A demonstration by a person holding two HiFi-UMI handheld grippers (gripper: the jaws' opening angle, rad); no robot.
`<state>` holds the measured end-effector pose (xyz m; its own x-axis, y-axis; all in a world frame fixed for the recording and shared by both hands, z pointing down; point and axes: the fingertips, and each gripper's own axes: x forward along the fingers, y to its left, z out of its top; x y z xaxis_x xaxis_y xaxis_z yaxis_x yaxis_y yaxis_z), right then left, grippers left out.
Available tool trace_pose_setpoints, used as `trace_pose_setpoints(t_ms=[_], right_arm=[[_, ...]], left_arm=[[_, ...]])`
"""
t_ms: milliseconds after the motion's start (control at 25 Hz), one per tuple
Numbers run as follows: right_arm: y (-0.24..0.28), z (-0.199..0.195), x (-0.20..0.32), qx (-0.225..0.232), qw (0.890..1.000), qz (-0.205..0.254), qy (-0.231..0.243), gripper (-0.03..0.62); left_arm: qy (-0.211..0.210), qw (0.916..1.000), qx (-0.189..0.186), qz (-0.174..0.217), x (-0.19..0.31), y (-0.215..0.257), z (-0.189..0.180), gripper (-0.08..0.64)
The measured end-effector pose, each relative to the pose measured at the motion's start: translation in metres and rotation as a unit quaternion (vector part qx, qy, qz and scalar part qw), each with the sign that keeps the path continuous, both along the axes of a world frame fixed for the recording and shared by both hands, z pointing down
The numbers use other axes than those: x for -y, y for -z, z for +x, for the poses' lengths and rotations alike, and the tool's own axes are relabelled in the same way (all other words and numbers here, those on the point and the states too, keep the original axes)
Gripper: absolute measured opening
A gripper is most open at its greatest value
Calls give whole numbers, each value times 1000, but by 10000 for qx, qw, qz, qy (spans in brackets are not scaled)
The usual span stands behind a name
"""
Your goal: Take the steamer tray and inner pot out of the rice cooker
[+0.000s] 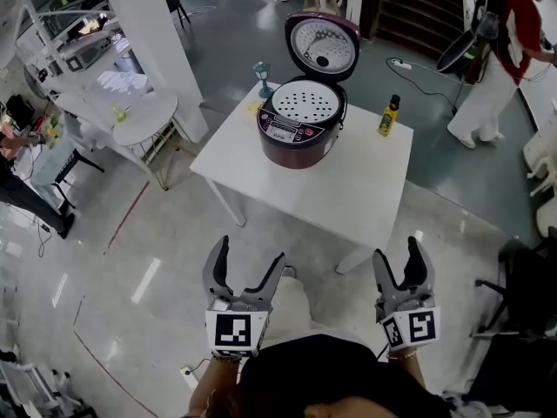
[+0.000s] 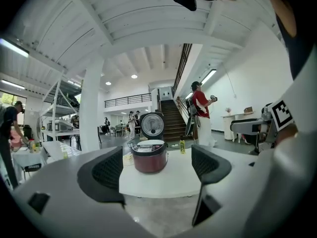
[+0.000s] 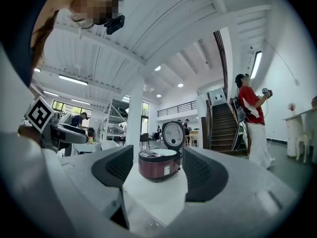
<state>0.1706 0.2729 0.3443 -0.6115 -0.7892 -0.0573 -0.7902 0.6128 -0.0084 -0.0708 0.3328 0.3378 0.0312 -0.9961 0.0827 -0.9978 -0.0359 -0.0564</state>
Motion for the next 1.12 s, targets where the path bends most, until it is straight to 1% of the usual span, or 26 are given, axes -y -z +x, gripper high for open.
trace_pose_setpoints(t_ms=[40,120,200,280,480,680,800,880,1000,1120], right_arm=[[1,-1,1,-13,10000,42,-7,293],[2,-2,7,-31,9999,98,-45,293],[0,-3,15,-56,9999,71,-54,293],[-4,-5,23,-65,10000,-5,-14,293],[-9,-17,49,5,9999,-147,20,293],[-10,-33,86,-76,9999,-122,14,293],[-9,-43,111,-106,9998,-137,-10,293],[-9,-51,128,-110,9998,-178,33,293],[-10,-65,156,-96,9996,-234,79,293],[-6,-79,179,-146,9997,-217,33,293]], left_arm=[[62,9999,-40,-77,-1,-3,-5,414],[249,9997,-86,-5,-1,2,-15,413],[519,9985,35,171,2,8,-24,413],[632,9977,139,220,9,9,-28,413],[527,9984,-60,198,38,7,-37,413],[463,9989,44,55,74,-5,-48,413],[429,9990,-90,92,99,-2,-58,413],[328,9990,-225,204,120,4,-63,413],[90,9997,-215,117,153,4,-70,413],[-52,9994,-246,220,184,13,-75,413]])
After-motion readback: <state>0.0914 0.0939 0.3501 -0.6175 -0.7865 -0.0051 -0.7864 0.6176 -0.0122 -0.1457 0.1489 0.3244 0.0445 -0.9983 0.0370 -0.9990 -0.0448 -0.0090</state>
